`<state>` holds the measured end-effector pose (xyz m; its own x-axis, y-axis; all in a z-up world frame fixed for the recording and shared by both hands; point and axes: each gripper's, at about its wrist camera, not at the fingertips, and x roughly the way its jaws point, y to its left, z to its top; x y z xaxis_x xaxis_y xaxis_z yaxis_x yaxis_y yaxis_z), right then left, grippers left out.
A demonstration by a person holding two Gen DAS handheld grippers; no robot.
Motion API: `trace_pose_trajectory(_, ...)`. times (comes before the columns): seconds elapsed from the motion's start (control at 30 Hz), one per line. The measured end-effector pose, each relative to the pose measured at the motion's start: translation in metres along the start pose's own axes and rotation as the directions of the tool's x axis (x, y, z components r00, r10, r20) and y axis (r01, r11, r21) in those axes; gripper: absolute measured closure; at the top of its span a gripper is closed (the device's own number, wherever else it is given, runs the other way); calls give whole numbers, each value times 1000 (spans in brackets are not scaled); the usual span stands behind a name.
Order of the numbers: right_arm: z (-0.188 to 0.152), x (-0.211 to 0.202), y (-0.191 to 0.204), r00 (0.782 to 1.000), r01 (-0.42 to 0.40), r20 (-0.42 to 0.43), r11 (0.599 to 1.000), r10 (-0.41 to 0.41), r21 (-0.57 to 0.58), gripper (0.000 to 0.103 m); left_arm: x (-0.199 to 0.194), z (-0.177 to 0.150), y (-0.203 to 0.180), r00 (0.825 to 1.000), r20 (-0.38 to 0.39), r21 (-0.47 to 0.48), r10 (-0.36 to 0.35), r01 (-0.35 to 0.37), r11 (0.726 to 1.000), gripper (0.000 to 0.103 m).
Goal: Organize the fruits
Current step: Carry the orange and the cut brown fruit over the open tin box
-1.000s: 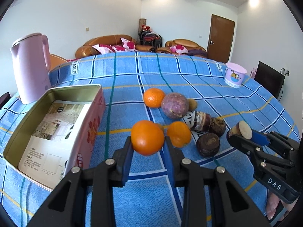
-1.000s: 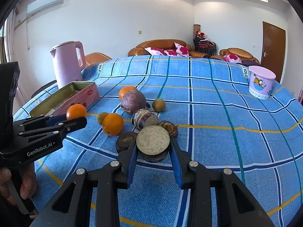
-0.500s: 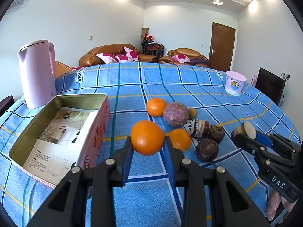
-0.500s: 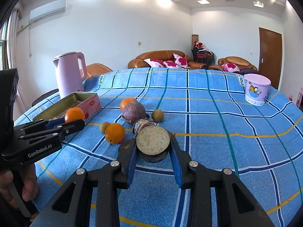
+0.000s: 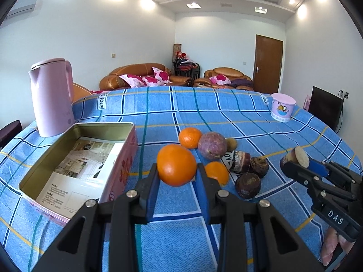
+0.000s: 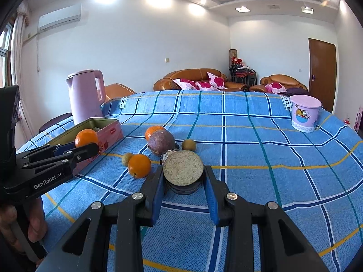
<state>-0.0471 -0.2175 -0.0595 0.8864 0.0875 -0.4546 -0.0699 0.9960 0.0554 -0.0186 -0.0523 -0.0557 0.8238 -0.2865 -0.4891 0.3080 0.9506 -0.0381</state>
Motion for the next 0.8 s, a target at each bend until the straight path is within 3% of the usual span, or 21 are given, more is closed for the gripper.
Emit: trace_pose_trajectory(0.8,-3,-19,-3,994,-45,104,999,44,6,67,-18,-2,-7,993,106,21,52,-54,998,70)
